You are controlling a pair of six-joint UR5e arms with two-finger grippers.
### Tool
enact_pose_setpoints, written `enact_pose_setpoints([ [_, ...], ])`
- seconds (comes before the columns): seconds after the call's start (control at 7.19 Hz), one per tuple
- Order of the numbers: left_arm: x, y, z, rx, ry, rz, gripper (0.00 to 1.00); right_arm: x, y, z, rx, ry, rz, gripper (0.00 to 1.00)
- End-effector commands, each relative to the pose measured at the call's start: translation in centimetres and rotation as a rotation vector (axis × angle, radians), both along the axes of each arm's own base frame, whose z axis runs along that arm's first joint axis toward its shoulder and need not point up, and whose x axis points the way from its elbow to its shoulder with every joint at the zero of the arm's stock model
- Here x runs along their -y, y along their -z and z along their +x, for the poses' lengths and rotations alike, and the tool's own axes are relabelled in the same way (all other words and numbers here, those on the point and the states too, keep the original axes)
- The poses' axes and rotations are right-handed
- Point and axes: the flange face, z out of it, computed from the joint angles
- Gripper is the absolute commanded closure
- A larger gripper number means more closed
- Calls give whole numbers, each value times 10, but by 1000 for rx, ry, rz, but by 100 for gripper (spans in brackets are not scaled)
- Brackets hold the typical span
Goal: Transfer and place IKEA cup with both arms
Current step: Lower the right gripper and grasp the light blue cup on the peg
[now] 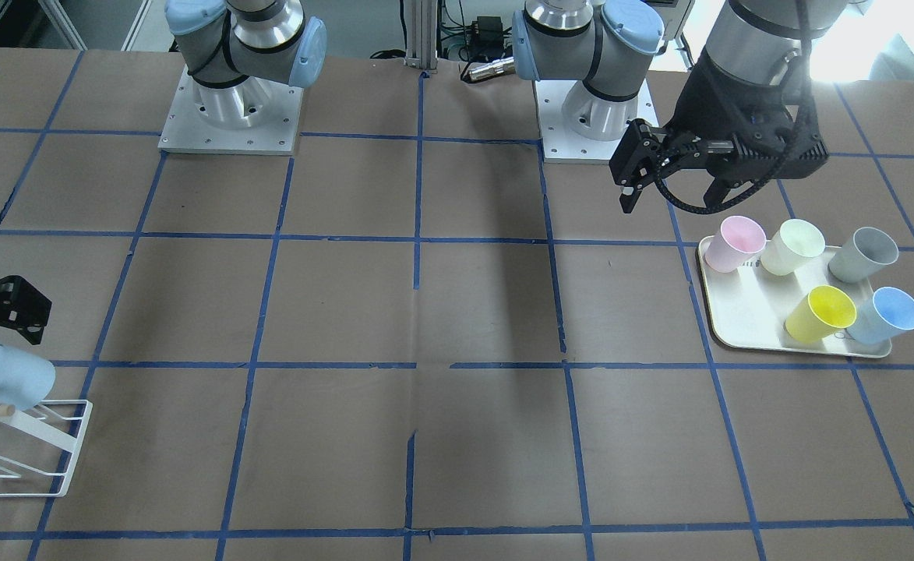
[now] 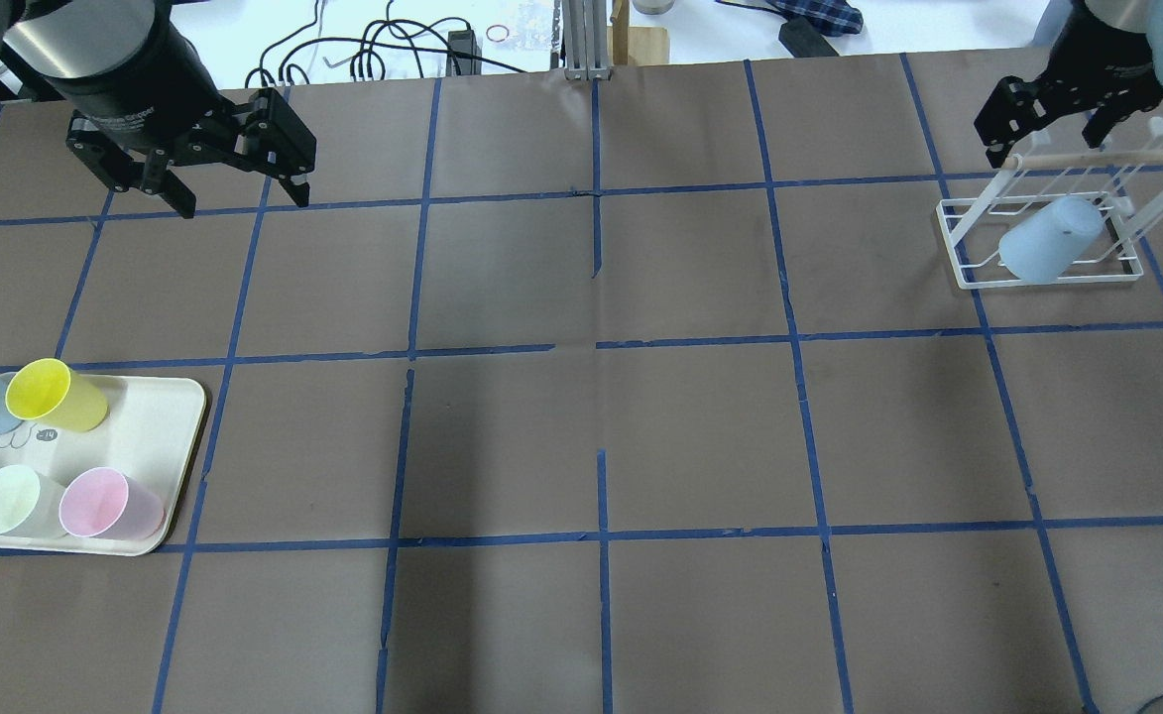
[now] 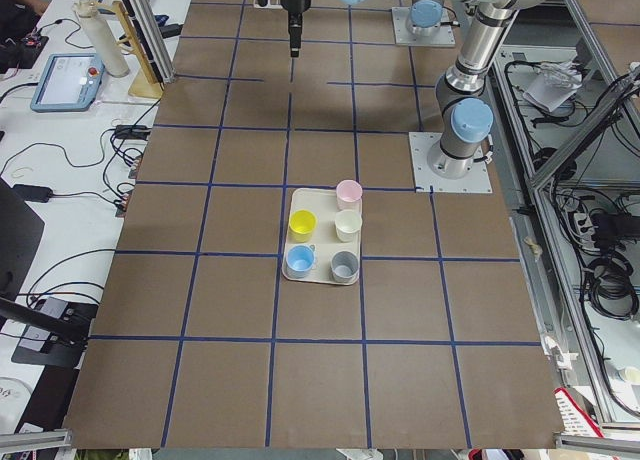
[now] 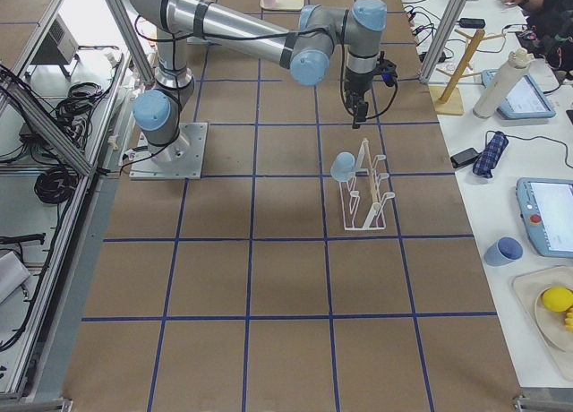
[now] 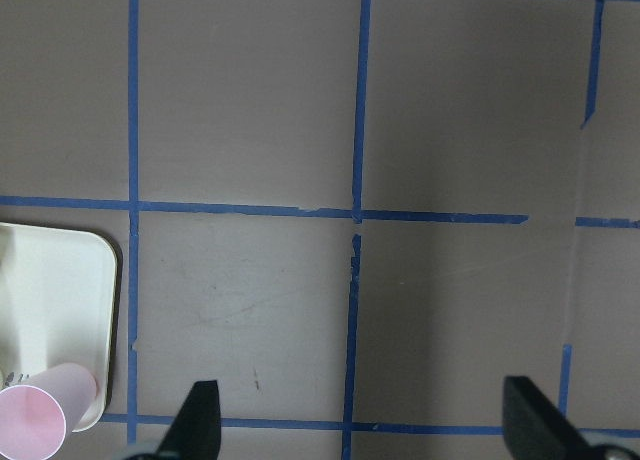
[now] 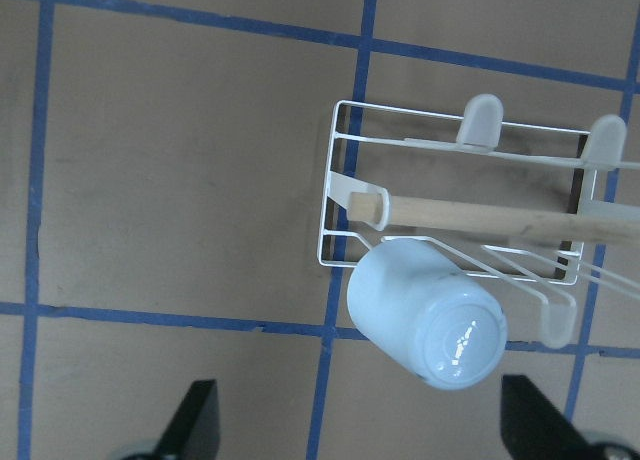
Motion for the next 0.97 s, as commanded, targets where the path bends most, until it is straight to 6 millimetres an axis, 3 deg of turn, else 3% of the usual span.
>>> enact_pose_setpoints([
  [0.0,0,0,0,0,0,-1,0,-2,15,-25,5,-163,15,0],
  [0.14,0,0,0,0,0,-1,0,-1,20,-32,7,-302,31,1],
  [0.42,2,-1,0,3,0,-7,0,4,46,-73,128,-448,3,3],
  [0.83,2,0,1,8,-1,-8,0,10,66,-78,149,-518,20,4],
])
